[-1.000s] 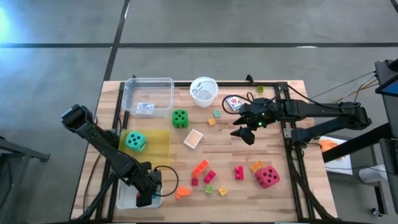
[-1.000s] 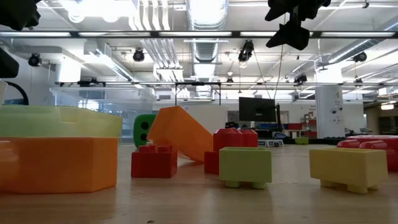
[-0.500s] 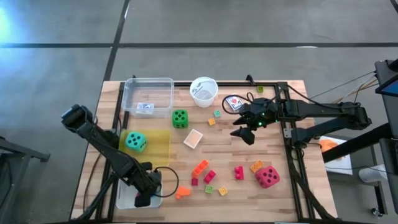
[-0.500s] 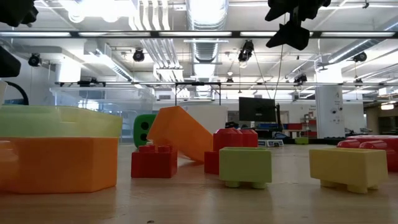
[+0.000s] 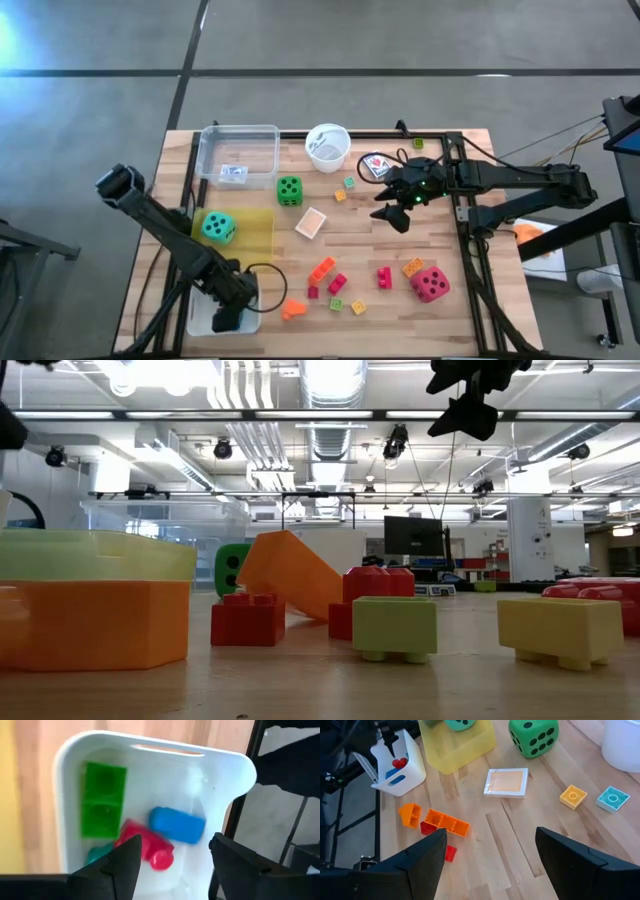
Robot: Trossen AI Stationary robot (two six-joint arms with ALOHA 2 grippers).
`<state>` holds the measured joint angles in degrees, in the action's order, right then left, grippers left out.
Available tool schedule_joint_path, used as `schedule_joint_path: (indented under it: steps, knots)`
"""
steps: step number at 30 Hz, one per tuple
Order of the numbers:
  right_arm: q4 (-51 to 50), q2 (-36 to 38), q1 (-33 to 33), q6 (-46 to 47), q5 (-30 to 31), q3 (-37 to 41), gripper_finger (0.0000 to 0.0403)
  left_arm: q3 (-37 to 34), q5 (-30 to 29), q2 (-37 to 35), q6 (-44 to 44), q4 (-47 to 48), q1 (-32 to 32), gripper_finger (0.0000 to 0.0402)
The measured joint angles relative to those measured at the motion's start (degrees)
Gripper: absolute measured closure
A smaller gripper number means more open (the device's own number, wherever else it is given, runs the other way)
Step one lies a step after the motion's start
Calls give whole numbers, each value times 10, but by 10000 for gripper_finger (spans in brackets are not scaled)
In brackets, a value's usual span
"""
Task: Pick & Place Toys
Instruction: Put the yellow deck of cards into the transparent bin
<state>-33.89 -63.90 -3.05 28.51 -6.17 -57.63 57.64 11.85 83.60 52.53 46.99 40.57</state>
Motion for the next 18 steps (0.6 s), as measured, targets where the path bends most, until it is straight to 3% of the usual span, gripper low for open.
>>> schedule_joint_path:
  steps: [5,10,15,18]
  knots:
    - [1,0,0,0,0,0,106,46,-40,-27,1,88,-22,172]
    - [2,0,0,0,1,0,106,85,-81,-38,0,98,-77,172]
    - [3,0,0,9,1,0,106,100,-47,-20,-3,77,-188,172]
    - [3,0,0,21,2,0,106,100,-5,5,-23,19,-246,172]
